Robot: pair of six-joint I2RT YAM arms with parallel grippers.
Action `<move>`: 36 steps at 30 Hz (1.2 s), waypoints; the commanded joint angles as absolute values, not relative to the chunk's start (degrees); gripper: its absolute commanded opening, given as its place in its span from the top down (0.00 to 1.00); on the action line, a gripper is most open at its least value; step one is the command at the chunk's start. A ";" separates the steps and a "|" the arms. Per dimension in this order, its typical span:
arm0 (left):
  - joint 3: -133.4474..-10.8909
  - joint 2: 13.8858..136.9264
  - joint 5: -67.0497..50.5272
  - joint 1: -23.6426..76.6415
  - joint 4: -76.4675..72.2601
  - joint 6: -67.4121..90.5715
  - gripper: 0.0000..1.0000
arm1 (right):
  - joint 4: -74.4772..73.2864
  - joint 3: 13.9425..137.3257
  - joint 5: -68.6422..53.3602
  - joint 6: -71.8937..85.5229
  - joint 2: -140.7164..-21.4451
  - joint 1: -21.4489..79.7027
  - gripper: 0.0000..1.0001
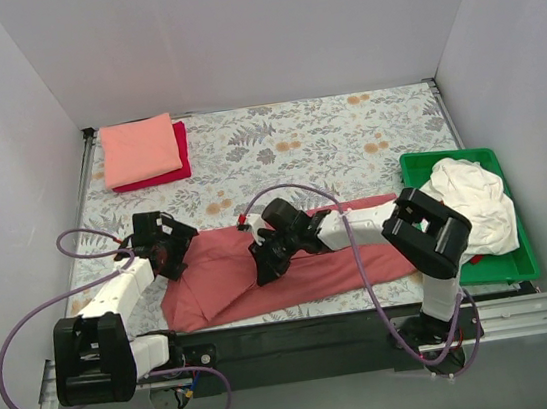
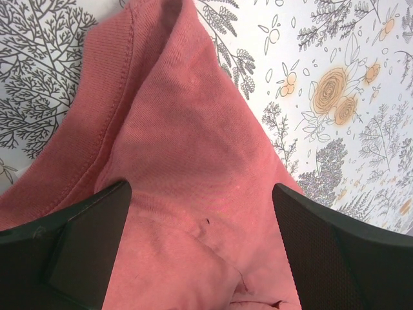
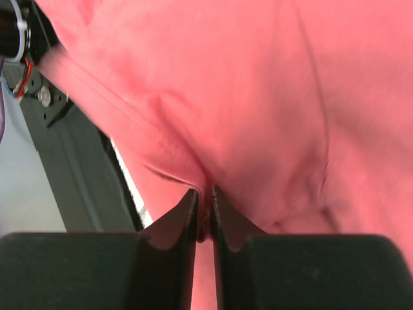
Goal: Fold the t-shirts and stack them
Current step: Fold the tshirt
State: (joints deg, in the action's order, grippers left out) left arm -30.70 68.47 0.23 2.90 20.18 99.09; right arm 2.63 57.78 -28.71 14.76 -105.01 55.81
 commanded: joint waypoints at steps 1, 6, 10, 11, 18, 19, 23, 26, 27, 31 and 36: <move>-32.07 67.32 2.11 2.37 24.69 98.96 0.09 | 2.37 54.85 -26.99 14.24 -98.89 56.69 0.80; -32.26 66.36 2.46 2.37 25.93 99.14 0.09 | 1.85 49.67 -25.85 14.85 -90.10 57.39 0.49; -32.78 65.40 1.85 2.37 26.54 98.97 0.08 | 0.45 45.71 -19.70 15.56 -83.42 57.30 0.32; -33.13 65.22 1.41 2.37 26.80 98.53 0.08 | 0.09 45.53 -18.03 15.64 -81.15 57.30 0.21; -35.59 61.27 -4.03 2.90 29.62 97.21 0.08 | -7.38 43.77 -6.85 19.85 -74.89 46.34 0.02; -35.60 60.39 -4.91 3.16 30.05 97.29 0.08 | -7.73 43.33 -7.38 20.04 -74.62 43.97 0.02; -33.76 55.65 -8.44 6.49 30.76 98.43 0.07 | -7.91 41.05 -8.17 19.60 -74.96 34.73 0.02; -31.38 55.37 -8.00 8.69 31.02 99.40 0.07 | -8.09 40.61 -8.00 18.81 -76.89 30.07 0.02; -30.68 56.42 -7.91 9.66 30.94 99.75 0.07 | -8.17 40.61 -8.00 18.81 -77.43 28.49 0.02; -29.53 62.74 -6.95 11.60 29.62 99.85 0.07 | -8.09 40.87 -7.91 18.11 -80.68 26.81 0.02; -34.61 73.89 -4.67 13.62 25.40 98.53 0.07 | -7.74 38.50 -8.62 18.19 -82.97 26.72 0.02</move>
